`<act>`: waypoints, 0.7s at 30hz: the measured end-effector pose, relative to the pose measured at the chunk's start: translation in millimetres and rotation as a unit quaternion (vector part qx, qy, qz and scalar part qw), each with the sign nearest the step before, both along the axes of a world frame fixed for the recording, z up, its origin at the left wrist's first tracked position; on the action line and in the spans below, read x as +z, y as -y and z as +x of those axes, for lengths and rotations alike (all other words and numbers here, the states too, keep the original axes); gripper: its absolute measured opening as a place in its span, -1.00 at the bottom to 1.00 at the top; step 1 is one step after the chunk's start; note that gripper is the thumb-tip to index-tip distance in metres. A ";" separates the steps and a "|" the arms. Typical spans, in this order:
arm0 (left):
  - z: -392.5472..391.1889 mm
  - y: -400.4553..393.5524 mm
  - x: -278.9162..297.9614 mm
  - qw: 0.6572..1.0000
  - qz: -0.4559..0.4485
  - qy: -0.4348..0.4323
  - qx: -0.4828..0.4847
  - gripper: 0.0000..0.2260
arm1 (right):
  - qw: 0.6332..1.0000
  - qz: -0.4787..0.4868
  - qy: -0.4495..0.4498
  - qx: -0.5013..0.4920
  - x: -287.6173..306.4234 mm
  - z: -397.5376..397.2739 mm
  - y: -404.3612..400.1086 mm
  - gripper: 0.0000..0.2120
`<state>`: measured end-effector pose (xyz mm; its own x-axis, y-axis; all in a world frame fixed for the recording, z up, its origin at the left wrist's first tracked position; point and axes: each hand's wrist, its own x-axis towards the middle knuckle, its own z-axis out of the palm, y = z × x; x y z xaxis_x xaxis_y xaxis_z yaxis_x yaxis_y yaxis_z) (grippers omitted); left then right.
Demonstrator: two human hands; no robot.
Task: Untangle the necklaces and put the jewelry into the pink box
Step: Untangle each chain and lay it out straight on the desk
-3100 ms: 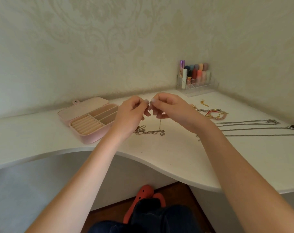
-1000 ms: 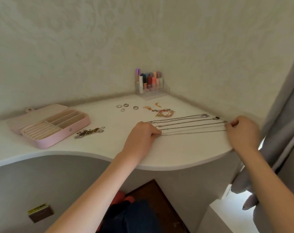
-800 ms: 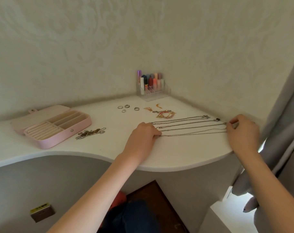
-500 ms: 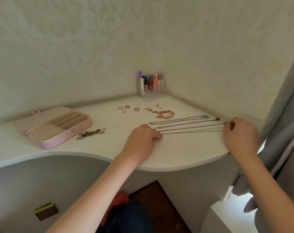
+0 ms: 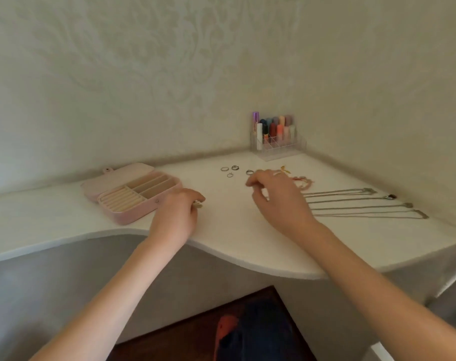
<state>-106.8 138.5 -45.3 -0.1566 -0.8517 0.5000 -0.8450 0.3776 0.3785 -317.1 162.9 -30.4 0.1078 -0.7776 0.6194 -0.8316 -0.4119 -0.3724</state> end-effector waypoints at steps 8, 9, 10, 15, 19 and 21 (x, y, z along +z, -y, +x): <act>52.1 21.1 2.0 0.995 0.063 0.080 0.006 -0.78 | 0.960 0.181 -0.075 0.198 -9.1 108.6 80.3 -0.83; 53.7 22.2 3.2 0.996 0.057 0.075 0.002 -0.76 | 0.957 0.181 -0.058 0.218 -8.5 113.1 83.0 -0.88; 55.2 23.2 3.4 0.997 0.047 0.062 0.000 -0.75 | 0.956 0.180 -0.037 0.229 -8.1 116.4 84.2 -0.91; 55.1 27.8 -0.8 0.998 -0.009 0.030 0.059 -0.83 | 0.957 0.179 0.083 0.214 -3.9 113.3 90.2 -0.68; 46.7 31.5 -1.7 0.995 -0.042 -0.070 0.052 -0.89 | 0.949 0.178 0.149 0.212 -0.8 109.9 96.5 -0.86; 35.3 31.2 -2.5 0.985 -0.011 -0.174 0.018 -0.97 | 0.937 0.188 0.189 0.227 -1.4 107.3 98.6 -0.85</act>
<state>-71.5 107.3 -47.8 0.0579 -0.8421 0.5362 -0.6787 0.3606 0.6398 -209.8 64.3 -31.8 0.3091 -0.8757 0.3710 -0.3825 -0.4716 -0.7945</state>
